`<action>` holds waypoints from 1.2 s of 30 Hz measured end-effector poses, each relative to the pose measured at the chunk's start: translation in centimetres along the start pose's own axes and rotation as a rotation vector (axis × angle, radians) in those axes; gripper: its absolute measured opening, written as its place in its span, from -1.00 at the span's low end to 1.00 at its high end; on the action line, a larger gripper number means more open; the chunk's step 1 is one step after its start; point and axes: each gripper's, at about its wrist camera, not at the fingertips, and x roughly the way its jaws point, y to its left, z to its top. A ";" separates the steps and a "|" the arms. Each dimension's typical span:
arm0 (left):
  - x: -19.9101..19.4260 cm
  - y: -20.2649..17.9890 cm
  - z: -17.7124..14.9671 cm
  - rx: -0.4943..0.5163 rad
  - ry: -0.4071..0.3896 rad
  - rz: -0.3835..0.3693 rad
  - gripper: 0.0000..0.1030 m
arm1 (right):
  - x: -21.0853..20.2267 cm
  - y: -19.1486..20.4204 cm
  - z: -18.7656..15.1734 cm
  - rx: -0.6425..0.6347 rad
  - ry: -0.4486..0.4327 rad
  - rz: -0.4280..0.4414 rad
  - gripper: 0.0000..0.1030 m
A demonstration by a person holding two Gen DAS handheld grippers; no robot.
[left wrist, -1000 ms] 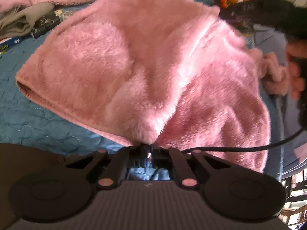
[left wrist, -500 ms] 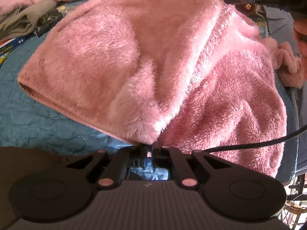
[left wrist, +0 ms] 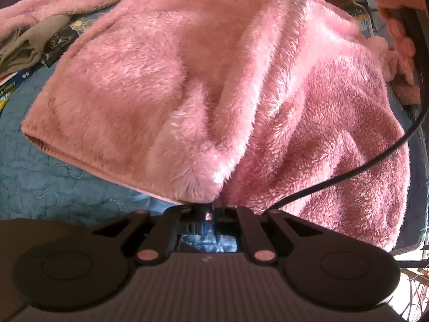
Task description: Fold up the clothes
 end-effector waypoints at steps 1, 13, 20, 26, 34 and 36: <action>0.0 0.0 0.0 0.002 0.002 0.002 -0.93 | 0.1 -0.6 0.4 0.014 -0.002 0.001 -1.00; -0.4 0.3 0.0 -0.011 -0.003 -0.001 -0.92 | -0.2 -1.7 0.0 -0.119 0.016 0.153 -1.00; -0.7 0.2 0.0 -0.005 -0.004 0.007 -0.92 | 0.1 0.4 -2.2 -0.365 0.054 0.246 -0.79; -1.0 0.3 0.1 -0.002 -0.006 0.005 -0.92 | 1.8 0.9 -3.1 -0.420 0.089 0.279 -0.43; -1.2 0.2 0.5 0.009 -0.008 0.013 -0.91 | 3.6 1.5 -4.0 -0.480 0.128 0.315 -0.52; -1.2 0.1 0.6 0.012 -0.008 0.016 -0.91 | 3.4 1.7 -4.0 -0.499 0.118 0.301 -0.53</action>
